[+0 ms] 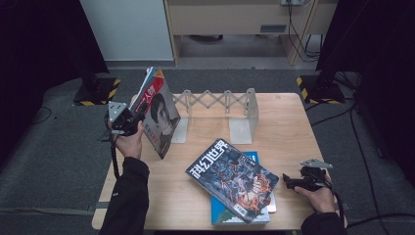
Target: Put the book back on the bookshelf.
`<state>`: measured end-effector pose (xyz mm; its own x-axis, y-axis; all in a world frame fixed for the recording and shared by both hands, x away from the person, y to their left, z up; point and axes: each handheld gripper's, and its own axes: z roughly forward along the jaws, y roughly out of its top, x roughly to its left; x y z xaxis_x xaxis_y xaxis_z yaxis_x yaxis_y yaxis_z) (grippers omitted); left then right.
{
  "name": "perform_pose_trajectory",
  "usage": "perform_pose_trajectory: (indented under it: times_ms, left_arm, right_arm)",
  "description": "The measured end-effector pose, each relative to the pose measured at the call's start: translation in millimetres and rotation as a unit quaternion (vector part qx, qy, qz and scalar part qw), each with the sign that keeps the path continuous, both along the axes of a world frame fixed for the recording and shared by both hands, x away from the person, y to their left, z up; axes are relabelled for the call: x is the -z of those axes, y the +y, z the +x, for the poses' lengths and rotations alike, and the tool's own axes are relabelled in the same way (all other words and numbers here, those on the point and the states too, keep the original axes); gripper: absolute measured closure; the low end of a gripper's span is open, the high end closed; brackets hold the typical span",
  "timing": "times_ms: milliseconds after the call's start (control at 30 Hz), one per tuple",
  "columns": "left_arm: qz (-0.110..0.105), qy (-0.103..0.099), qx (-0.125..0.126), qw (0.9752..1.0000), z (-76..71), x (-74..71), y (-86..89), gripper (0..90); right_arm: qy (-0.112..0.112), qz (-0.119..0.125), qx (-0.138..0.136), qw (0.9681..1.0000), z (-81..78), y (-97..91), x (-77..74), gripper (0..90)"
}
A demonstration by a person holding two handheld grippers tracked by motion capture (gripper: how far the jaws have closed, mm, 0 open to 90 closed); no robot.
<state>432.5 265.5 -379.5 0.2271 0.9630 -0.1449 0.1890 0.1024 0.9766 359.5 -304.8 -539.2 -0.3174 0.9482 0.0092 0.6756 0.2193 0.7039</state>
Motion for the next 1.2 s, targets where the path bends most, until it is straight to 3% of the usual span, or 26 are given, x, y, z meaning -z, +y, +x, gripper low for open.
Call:
perform_pose_trajectory:
  times_ms: [167,367,833,1200]
  left_arm:
    - [-0.008,0.002,0.006,0.9999,-3.1,1.9,4.2,72.4]
    - [-0.006,-0.013,0.009,0.9999,-11.9,4.2,11.9,59.6]
    - [-0.013,0.002,0.021,0.9997,-21.3,15.3,21.1,53.7]
    - [0.006,0.012,0.033,0.9994,-42.3,19.0,27.1,46.0]
  right_arm:
    - [0.0,0.0,-0.001,1.0,0.0,-0.1,0.0,1.9]
    - [0.0,0.0,-0.001,1.0,0.0,0.0,0.0,1.8]
    - [0.0,0.0,0.0,1.0,0.2,0.0,0.1,1.5]
    - [0.001,-0.001,-0.002,1.0,0.4,0.0,0.1,0.9]
